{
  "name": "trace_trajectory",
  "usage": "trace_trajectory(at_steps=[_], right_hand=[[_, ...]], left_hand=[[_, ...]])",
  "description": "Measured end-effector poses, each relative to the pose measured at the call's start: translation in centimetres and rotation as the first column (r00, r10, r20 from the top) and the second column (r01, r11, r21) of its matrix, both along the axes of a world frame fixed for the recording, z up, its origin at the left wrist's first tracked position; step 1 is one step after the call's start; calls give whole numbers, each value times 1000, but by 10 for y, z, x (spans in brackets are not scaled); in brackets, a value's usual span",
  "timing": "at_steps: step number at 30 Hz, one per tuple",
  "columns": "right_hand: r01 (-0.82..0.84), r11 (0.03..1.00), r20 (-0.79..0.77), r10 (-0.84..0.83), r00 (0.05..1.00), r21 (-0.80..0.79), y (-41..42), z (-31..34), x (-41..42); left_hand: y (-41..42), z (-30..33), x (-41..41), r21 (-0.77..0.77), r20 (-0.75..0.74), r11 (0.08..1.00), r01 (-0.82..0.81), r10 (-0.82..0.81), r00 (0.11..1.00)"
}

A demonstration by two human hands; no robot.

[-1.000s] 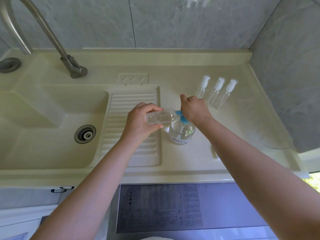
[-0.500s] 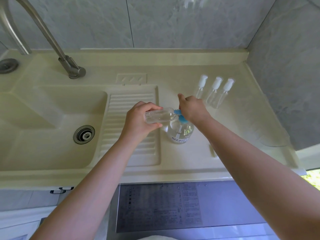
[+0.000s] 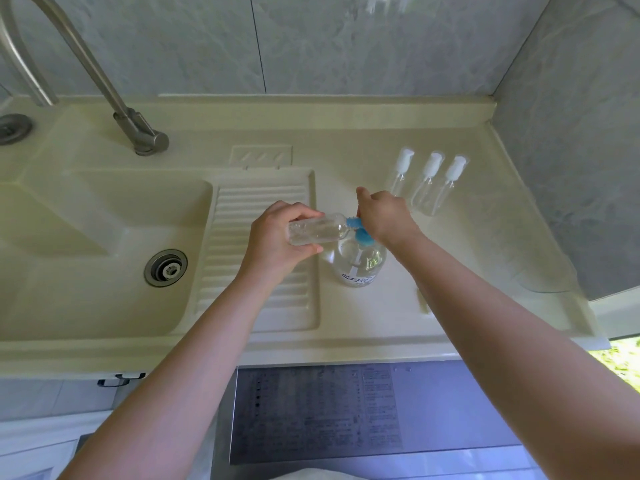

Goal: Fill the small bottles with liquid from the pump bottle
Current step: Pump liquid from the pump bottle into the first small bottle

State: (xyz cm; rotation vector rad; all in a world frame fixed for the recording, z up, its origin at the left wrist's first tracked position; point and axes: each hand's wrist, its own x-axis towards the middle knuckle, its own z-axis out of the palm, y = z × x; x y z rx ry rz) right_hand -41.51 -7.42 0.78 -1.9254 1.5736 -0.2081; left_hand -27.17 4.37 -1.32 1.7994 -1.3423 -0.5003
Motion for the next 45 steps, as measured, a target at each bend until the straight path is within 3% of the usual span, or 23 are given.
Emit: trace_trajectory(at_steps=[8, 14, 18, 24, 29, 32, 34, 38, 40, 45], right_hand=[[33, 981, 128, -58, 990, 194, -2, 13, -5], [-54, 994, -17, 56, 998, 90, 5, 11, -2], [57, 998, 1, -57, 998, 2, 2, 3, 1], [57, 968, 184, -104, 977, 242, -2, 13, -5], [-34, 988, 36, 29, 999, 150, 3, 12, -5], [54, 998, 67, -55, 996, 25, 3, 2, 1], [128, 991, 37, -130, 991, 35, 1, 0, 2], [28, 990, 104, -42, 994, 136, -2, 3, -2], [50, 977, 156, -84, 984, 207, -4, 8, -6], [-18, 995, 40, 14, 999, 97, 2, 7, -3]], left_hand=[[-2, 5, -2, 2, -12, 1000, -3, 3, 1000], [-1, 4, -1, -3, -8, 1000, 2, -2, 1000], [0, 2, 0, 4, -4, 1000, -1, 1, 1000], [0, 5, -2, 11, -8, 1000, -8, 8, 1000], [-1, 5, -2, -1, -14, 1000, -5, 5, 1000], [-1, 4, -2, -4, -10, 1000, -4, 4, 1000], [-2, 3, -1, 2, -7, 1000, -5, 5, 1000], [-3, 5, -2, 9, -30, 1000, -6, 6, 1000], [-3, 7, -2, 12, -40, 1000, -8, 8, 999], [-2, 7, -2, -19, -43, 1000, -15, 15, 999]])
